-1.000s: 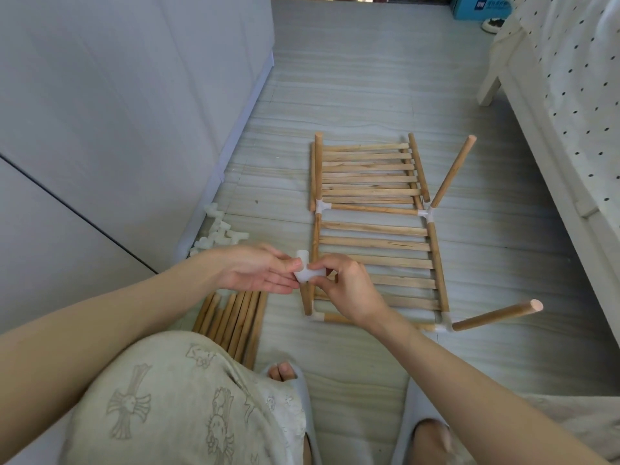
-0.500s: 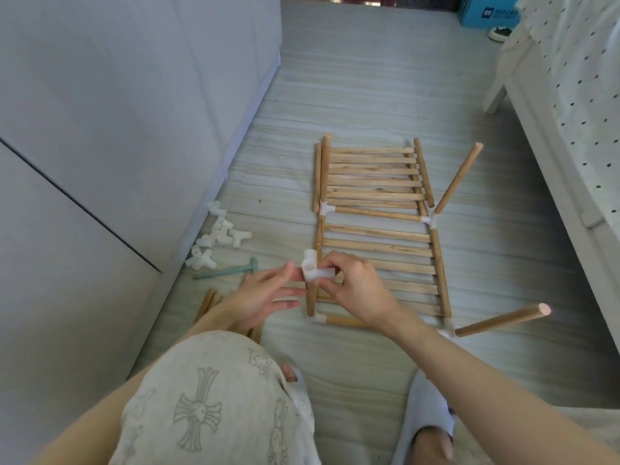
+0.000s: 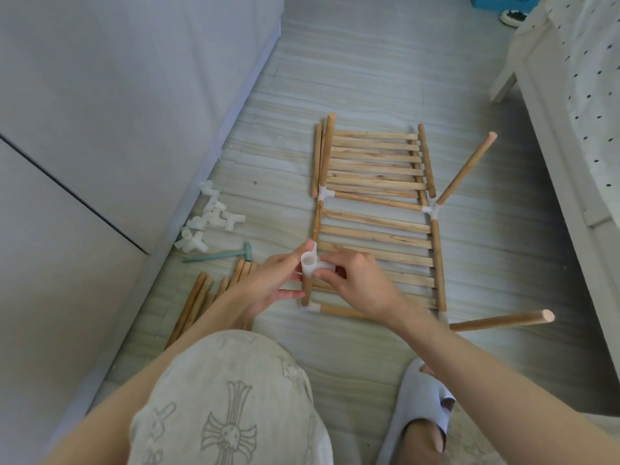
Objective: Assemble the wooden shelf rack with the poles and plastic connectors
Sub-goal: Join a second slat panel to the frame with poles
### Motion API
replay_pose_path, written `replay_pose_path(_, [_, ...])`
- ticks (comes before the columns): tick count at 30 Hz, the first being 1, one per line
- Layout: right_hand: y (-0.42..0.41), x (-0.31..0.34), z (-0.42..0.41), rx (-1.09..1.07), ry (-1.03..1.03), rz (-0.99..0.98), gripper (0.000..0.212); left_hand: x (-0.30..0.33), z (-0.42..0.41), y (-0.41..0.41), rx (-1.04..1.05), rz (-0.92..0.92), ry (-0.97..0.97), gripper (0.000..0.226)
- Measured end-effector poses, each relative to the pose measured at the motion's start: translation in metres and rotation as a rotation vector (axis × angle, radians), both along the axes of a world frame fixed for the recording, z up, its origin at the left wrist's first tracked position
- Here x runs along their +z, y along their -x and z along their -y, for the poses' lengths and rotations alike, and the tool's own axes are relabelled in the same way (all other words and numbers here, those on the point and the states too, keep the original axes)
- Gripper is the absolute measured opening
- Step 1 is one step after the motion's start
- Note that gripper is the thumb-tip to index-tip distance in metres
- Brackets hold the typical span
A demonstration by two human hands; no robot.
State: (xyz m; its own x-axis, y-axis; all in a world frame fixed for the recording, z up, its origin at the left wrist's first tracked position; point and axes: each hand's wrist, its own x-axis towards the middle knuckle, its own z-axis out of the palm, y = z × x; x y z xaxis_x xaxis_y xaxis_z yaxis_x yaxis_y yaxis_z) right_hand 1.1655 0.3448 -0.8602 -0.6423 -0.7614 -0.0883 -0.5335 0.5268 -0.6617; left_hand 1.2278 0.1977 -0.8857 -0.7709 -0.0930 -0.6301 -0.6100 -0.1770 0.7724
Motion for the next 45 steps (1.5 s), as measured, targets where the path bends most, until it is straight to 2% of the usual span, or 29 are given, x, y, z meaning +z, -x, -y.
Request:
replay_pose_path(5, [-0.002,-0.004,-0.002,-0.005,-0.029,0.005,0.020,-0.014,-0.010,0.000,-0.048,-0.091,-0.124,0.059])
replay_pose_path(11, [0.001,-0.006,-0.004,-0.008,-0.022,0.019,0.018,-0.038,-0.019,0.014,0.007,-0.088,-0.073,0.070])
replay_pose_path(19, [-0.006,-0.011,-0.010,0.004,0.022,-0.033,0.016,-0.071,-0.022,0.016,0.018,-0.145,-0.060,0.066])
replay_pose_path(30, [0.000,-0.007,-0.003,0.000,-0.020,-0.055,0.019,-0.061,-0.025,0.018,0.133,-0.174,-0.059,0.063])
replay_pose_path(35, [-0.006,-0.007,0.012,0.042,-0.029,-0.052,0.019,-0.059,-0.014,0.004,0.229,-0.216,-0.108,0.052])
replay_pose_path(37, [-0.009,-0.006,0.018,0.070,-0.039,-0.042,0.021,-0.061,-0.009,-0.002,0.259,-0.222,-0.117,0.058])
replay_pose_path(39, [-0.009,-0.004,0.021,0.105,-0.050,-0.040,0.021,-0.062,-0.005,-0.004,0.241,-0.220,-0.112,0.067])
replay_pose_path(45, [-0.004,-0.006,0.024,0.102,-0.111,-0.097,0.020,-0.064,0.001,0.003,0.178,-0.197,-0.121,0.055])
